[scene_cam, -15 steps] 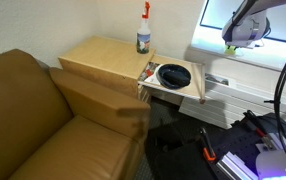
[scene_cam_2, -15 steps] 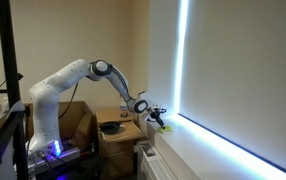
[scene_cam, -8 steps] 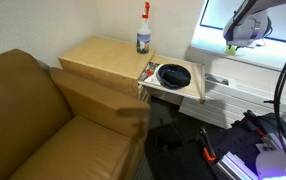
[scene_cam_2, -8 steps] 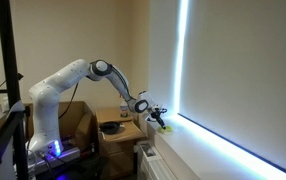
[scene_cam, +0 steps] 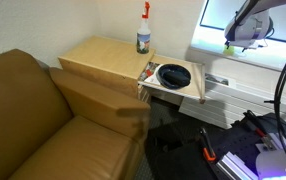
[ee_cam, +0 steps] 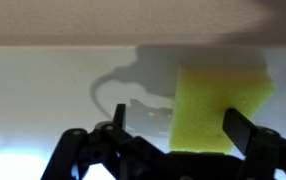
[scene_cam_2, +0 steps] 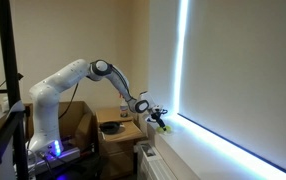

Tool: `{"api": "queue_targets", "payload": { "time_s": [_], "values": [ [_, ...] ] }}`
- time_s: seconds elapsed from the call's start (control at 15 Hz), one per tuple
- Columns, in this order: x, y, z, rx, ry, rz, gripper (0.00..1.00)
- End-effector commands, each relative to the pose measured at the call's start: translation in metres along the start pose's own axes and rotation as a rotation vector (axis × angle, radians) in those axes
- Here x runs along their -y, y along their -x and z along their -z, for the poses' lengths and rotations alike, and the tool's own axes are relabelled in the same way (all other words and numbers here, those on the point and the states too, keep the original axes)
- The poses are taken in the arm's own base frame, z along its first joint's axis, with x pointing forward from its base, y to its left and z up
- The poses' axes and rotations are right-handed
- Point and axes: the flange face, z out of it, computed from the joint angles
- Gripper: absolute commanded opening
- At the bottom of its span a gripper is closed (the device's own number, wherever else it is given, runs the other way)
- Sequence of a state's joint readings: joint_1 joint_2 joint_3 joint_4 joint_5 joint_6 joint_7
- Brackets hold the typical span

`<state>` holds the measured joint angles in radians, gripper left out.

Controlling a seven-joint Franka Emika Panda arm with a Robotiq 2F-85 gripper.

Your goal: Remove the bowl from the window sill, put it in the top drawer, use the yellow sponge to wipe the window sill, and then remove the black sponge from the bowl and put it on the window sill

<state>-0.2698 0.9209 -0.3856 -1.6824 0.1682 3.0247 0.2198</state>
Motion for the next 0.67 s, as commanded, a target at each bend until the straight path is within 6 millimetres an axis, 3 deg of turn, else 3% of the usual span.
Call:
{"api": "queue_targets", "payload": {
  "time_s": [0.0, 0.27, 0.33, 0.4, 0.6],
  "values": [
    [0.0063, 0.0079, -0.0006, 0.065, -0.006, 0.030, 1.00],
    [0.0046, 0.0049, -0.0027, 0.052, 0.039, 0.031, 1.00],
    [0.0043, 0.0040, -0.0027, 0.049, 0.046, 0.033, 0.75],
    [0.0048, 0.0038, -0.0026, 0.051, 0.051, 0.036, 0.74],
    [0.0100, 0.0034, -0.0009, 0.064, 0.051, 0.042, 0.53]
  ]
}}
